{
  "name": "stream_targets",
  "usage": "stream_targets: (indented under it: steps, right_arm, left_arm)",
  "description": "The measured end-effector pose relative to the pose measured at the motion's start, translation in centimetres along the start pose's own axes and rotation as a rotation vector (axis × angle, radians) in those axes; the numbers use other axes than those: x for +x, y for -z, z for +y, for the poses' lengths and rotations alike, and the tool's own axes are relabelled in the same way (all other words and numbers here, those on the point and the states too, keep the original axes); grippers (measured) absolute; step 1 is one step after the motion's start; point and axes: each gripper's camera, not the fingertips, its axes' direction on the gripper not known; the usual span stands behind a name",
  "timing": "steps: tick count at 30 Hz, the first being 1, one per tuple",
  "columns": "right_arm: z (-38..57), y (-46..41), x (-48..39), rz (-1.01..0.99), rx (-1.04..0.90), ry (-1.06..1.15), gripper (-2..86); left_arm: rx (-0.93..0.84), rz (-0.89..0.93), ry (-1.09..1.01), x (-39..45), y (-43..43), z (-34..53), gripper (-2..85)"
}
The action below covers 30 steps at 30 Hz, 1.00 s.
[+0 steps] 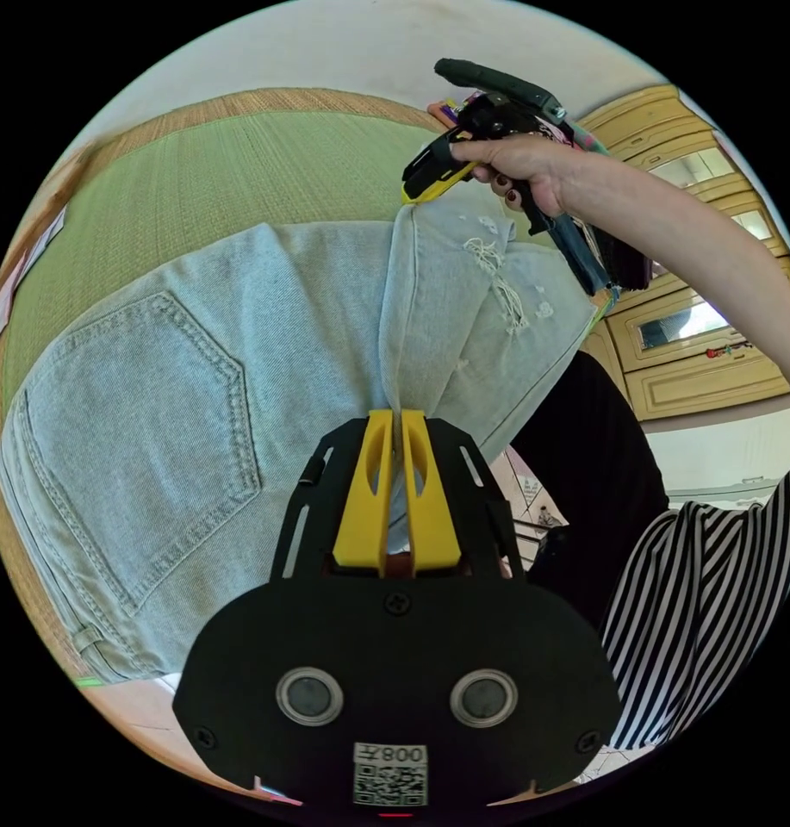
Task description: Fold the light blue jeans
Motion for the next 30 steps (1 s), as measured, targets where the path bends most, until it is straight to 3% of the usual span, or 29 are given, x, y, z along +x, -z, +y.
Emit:
stream_targets:
  steps: [9, 16, 23, 30]
  right_arm:
    - [6.7, 4.3, 7.1, -0.241, 0.142, 0.02, 0.9]
    - [19.3, 7.6, 14.8, -0.411, 0.315, 0.017, 0.7]
    - [29.9, 4.2, 17.1, -0.359, 0.344, 0.024, 0.7]
    - [34.1, -1.3, 18.8, -0.364, 0.31, -0.016, 0.7]
  left_arm:
    - [0.025, -0.02, -0.084, 5.1, -0.1, -2.8, 1.2]
    - [-0.029, -0.119, -0.228, 10.9, -1.0, -4.6, 1.1]
    - [-0.154, -0.225, -0.287, 14.8, -4.8, -6.5, 1.1]
    - [-0.243, -0.283, -0.266, 16.6, -8.3, -8.7, 1.3]
